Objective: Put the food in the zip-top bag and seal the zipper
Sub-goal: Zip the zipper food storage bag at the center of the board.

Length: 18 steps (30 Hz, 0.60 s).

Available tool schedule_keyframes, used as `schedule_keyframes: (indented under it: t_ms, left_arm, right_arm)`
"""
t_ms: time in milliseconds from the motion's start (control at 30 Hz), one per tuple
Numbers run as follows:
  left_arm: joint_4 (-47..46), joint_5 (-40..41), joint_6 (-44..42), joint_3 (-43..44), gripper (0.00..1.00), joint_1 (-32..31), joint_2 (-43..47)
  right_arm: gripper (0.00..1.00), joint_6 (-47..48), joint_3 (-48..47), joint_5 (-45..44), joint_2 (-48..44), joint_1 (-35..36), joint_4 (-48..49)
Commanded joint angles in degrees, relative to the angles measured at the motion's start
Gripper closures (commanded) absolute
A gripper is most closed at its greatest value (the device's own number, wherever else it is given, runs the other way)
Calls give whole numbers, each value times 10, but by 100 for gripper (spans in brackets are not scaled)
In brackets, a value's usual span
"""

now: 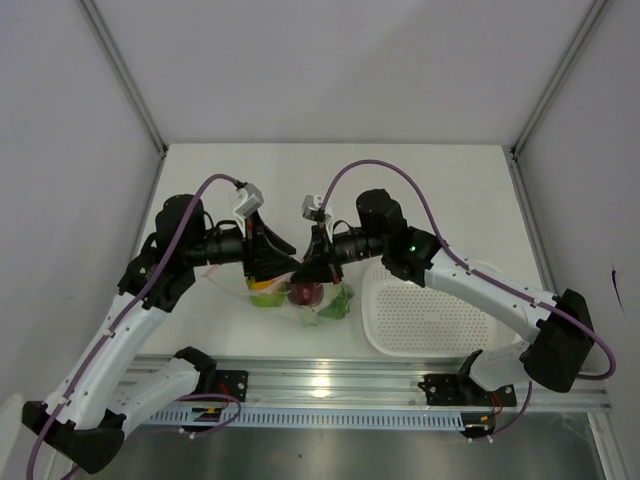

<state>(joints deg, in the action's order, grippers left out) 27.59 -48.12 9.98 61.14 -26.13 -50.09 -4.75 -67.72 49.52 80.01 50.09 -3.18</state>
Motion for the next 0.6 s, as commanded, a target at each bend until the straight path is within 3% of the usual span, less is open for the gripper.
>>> schedule_keyframes:
  t_ms: [0,200,567]
  left_arm:
    - [-18,2,16,14,50,-1,0]
    - [-13,-2,14,9,60,-1,2]
    - [-3,2,6,11,59,-1,-1]
  right_arm:
    - [100,12,-3,-14,-27,3,13]
    - [100,4,-1,-26,-30,3,25]
    - [100,-9,-6,-38,-18,8,44]
